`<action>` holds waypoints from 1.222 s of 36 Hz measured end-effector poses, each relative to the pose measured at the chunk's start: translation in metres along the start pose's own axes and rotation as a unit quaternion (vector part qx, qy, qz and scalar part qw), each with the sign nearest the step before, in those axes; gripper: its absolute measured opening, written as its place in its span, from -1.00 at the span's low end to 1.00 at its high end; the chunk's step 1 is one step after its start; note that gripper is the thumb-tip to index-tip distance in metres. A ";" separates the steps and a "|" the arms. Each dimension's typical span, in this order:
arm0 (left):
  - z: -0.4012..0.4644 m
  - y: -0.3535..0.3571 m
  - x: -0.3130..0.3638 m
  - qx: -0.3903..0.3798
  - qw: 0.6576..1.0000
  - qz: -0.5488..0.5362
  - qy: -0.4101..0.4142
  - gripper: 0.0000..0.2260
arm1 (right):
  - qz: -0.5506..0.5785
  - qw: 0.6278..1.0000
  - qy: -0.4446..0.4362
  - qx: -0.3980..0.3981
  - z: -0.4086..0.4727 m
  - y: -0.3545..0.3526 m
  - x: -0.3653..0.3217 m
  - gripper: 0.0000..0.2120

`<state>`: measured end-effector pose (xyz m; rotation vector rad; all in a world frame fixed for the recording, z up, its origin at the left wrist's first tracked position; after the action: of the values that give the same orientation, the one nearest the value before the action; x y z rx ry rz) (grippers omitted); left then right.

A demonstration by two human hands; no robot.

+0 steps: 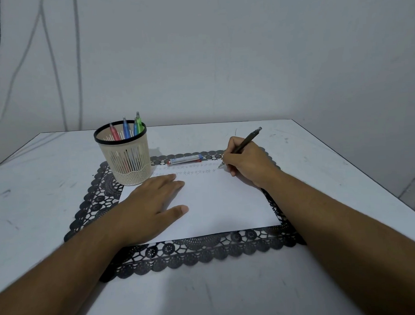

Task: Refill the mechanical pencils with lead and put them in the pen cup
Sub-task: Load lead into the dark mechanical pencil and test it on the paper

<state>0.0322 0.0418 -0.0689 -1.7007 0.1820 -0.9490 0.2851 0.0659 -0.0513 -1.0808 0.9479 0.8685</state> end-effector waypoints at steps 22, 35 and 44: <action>0.001 0.001 -0.001 0.004 1.000 0.004 0.004 -0.35 | -0.043 0.999 0.016 -0.003 -0.003 0.001 -0.001 -0.84; -0.001 -0.001 0.002 -0.003 1.000 0.003 -0.002 -0.36 | 0.230 0.972 -0.003 0.043 0.006 -0.010 -0.014 -0.74; -0.001 0.000 0.002 -0.003 1.000 0.004 -0.001 -0.35 | 0.425 0.904 0.045 0.016 -0.003 -0.022 -0.029 -0.91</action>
<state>0.0328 0.0401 -0.0675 -1.7059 0.1909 -0.9411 0.2947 0.0539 -0.0180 -0.6526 1.5455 1.5065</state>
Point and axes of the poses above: each hand's wrist, its own z-axis towards the middle knuckle, its own y-axis out of the palm, x = y × z, the point moved 7 cm from there along z, towards the middle knuckle, and after that the axes turned 12 degrees about -z, right-handed, at the moved point
